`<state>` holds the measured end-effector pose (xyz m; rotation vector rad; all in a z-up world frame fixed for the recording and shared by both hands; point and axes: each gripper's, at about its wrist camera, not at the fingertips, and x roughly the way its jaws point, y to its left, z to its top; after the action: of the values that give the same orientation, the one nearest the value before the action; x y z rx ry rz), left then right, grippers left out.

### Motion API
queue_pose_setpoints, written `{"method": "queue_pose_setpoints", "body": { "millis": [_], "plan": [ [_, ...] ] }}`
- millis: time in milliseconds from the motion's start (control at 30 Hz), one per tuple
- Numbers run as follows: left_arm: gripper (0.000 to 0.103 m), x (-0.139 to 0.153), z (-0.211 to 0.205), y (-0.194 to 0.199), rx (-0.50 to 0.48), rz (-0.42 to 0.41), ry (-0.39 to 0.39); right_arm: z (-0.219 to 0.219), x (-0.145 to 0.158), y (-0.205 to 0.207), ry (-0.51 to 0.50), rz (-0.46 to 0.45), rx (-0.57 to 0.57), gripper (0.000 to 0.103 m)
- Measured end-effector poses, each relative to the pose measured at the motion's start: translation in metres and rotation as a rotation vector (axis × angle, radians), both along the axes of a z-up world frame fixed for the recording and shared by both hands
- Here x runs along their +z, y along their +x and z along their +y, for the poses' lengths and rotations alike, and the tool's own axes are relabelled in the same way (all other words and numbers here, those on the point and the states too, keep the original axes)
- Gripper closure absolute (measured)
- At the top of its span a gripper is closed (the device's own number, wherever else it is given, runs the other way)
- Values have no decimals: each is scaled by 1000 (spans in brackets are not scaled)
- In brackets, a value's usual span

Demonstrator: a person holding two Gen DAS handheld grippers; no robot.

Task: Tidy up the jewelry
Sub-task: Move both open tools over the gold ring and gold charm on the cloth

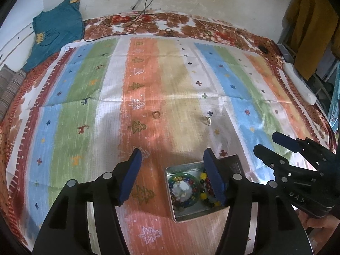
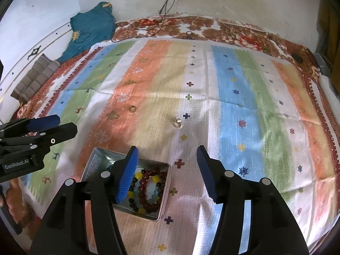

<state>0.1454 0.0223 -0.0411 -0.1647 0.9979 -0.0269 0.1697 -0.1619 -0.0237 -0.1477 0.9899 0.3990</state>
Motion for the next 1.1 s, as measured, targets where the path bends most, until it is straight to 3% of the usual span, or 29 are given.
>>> {"method": "queue_pose_setpoints", "body": {
  "millis": [433,600,800,933,1100],
  "plan": [
    [40,-18,5,38,13,53,18,10,-14,23,-26,38,13,45],
    [39,-24,12,51,34,75,-25,14,-22,36,-60,49,26,45],
    [38,-31,10,64,28,89,-17,16,-31,47,-48,87,23,45],
    [38,-38,14,76,27,113,-66,16,-35,53,-32,107,13,45],
    [37,-48,18,88,35,127,-66,15,-44,64,-24,130,5,45]
  ]
}}
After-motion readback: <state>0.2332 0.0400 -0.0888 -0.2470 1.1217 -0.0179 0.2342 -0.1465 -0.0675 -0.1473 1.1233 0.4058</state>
